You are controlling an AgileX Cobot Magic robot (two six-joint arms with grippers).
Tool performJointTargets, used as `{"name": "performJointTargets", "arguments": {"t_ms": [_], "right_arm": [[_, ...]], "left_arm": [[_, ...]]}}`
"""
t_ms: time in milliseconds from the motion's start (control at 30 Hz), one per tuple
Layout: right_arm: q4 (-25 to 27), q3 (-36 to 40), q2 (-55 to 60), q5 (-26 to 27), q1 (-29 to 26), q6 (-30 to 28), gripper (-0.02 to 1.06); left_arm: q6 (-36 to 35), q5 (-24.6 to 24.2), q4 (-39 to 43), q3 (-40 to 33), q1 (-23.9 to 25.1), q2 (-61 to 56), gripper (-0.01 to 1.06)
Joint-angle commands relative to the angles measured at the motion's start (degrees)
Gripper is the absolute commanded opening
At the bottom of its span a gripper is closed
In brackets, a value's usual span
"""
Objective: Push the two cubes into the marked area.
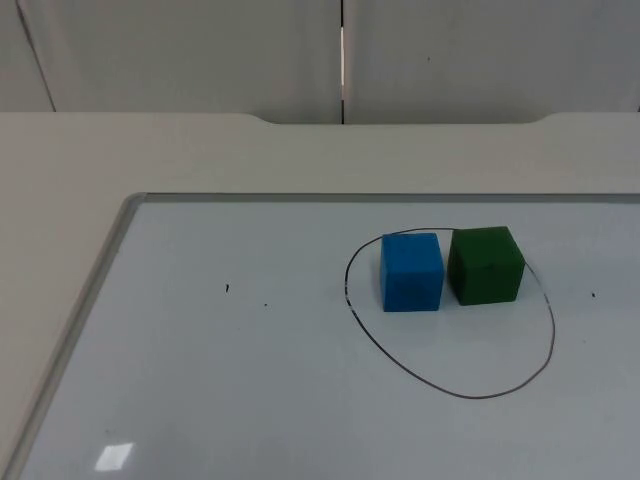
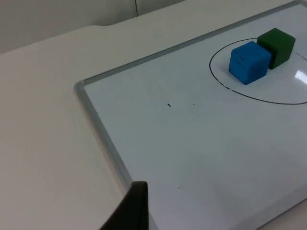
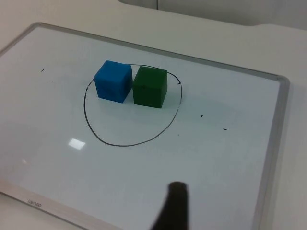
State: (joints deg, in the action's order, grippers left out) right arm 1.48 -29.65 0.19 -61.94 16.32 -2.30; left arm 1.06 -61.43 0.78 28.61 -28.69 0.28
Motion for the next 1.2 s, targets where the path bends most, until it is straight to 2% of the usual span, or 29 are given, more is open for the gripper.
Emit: {"name": "performJointTargets", "arguments": {"t_ms": [0,33,67,133,200,1167], "right_arm": [[-0.16,0.12,-0.19,0.07,0.22,-0.24,0.82],[-0.16,0.12,-0.19,0.07,0.22,-0.24,0.89],[-0.16,0.12,-0.19,0.07,0.22,-0.24,0.89],[-0.05,0.12,-0.19,0.07,0.22,-0.24,1.01],[-0.05,0.12,-0.19,0.07,0.22,-0.24,1.05],[0.07,0.12,-0.19,0.07,0.22,-0.09,1.05]], "left_arm": [[-0.47,-0.17,0.21,-0.25,0.14,-0.28,1.05],[-0.47,-0.17,0.21,-0.25,0.14,-0.28,1.05],[-0.47,-0.17,0.21,-0.25,0.14,-0.28,1.05],[-0.47,-0.17,0.21,-0.25,0.14,-0.28,1.05],[-0.47,-0.17,0.21,-0.25,0.14,-0.28,1.05],[-0.47,-0.17,0.21,-0.25,0.14,-0.28,1.05]]}}
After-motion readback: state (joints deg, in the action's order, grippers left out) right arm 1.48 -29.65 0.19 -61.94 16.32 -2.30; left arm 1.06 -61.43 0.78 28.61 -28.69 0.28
